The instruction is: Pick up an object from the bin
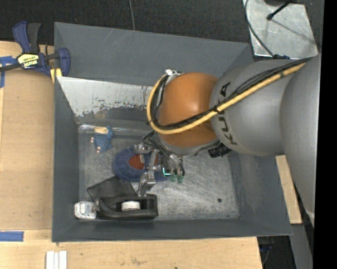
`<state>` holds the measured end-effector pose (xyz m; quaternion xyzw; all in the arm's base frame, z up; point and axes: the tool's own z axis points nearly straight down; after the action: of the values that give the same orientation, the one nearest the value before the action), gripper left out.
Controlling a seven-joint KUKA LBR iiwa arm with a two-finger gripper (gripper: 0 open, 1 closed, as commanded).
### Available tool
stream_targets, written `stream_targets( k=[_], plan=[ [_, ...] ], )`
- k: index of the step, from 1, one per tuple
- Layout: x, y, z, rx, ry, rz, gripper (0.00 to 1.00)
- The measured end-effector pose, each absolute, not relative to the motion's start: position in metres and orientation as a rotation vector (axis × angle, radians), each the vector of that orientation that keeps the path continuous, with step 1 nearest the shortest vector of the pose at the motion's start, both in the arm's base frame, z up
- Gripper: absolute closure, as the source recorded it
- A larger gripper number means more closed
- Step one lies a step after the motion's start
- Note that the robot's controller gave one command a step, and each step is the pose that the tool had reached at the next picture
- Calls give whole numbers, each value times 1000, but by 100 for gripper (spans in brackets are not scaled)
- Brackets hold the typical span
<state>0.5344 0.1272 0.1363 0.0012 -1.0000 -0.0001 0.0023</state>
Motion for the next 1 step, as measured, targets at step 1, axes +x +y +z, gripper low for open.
stream_targets(
  k=[1],
  plan=[
    [549,110,78,-522,-3127,-26,0]
  ],
)
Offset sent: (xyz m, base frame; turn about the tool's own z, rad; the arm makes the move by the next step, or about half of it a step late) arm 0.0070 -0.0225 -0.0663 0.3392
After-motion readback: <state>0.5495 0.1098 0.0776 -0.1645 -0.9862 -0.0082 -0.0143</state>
